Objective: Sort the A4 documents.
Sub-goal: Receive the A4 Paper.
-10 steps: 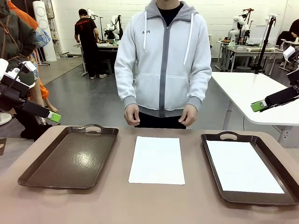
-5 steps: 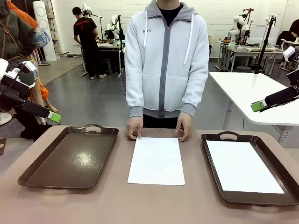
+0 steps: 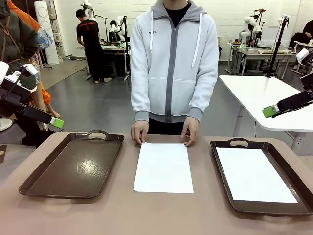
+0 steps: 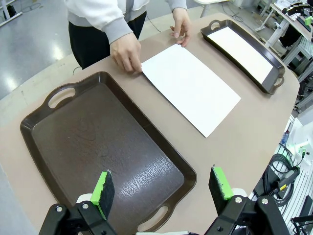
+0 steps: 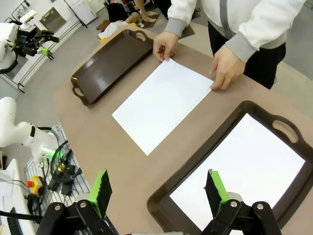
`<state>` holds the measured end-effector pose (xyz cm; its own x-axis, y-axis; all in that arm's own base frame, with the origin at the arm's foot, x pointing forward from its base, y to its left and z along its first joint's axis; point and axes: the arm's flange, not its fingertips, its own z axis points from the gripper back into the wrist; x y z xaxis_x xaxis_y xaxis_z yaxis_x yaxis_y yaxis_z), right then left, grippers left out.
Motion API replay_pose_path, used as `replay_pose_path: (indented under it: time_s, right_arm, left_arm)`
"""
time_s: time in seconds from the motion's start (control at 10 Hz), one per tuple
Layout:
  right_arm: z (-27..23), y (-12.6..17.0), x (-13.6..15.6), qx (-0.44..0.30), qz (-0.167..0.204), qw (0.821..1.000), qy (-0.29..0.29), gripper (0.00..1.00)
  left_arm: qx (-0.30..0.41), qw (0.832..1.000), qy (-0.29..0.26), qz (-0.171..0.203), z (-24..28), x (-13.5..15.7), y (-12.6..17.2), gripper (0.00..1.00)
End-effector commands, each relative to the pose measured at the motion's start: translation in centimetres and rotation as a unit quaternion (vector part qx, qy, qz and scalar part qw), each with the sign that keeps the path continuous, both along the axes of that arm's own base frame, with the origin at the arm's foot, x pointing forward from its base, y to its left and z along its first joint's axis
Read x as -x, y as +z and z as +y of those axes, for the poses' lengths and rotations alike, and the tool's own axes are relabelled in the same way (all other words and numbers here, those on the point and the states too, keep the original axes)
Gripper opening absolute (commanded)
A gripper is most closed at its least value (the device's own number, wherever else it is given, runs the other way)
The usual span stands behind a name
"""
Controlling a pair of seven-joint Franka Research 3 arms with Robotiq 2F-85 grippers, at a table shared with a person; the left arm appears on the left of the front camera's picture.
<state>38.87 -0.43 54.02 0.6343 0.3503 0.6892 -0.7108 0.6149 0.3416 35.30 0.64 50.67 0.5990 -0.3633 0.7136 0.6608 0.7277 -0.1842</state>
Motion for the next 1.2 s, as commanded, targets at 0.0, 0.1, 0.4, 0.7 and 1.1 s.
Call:
replay_pose_path:
  time_s: [0.0, 0.1, 0.4, 0.7, 1.1]
  right_arm:
    - [0.15, -0.03, 0.06, 0.0, -0.001, 1.0, 0.004, 1.0]
    - [0.15, -0.03, 0.06, 0.0, -0.001, 1.0, 0.004, 1.0]
    - [0.15, -0.03, 0.06, 0.0, -0.001, 1.0, 0.004, 1.0]
    - [0.15, -0.03, 0.06, 0.0, -0.001, 1.0, 0.004, 1.0]
    - [0.15, -0.03, 0.06, 0.0, -0.001, 1.0, 0.004, 1.0]
  left_arm:
    - [0.002, 1.0, -0.007, -0.006, 0.2, -0.18, -0.18, 1.0]
    - [0.002, 1.0, -0.007, -0.006, 0.2, -0.18, -0.18, 1.0]
    - [0.002, 1.0, -0.007, -0.006, 0.2, -0.18, -0.18, 1.0]
    - [0.002, 1.0, -0.007, -0.006, 0.2, -0.18, -0.18, 1.0]
    - [0.002, 1.0, -0.007, -0.006, 0.2, -0.18, -0.18, 1.0]
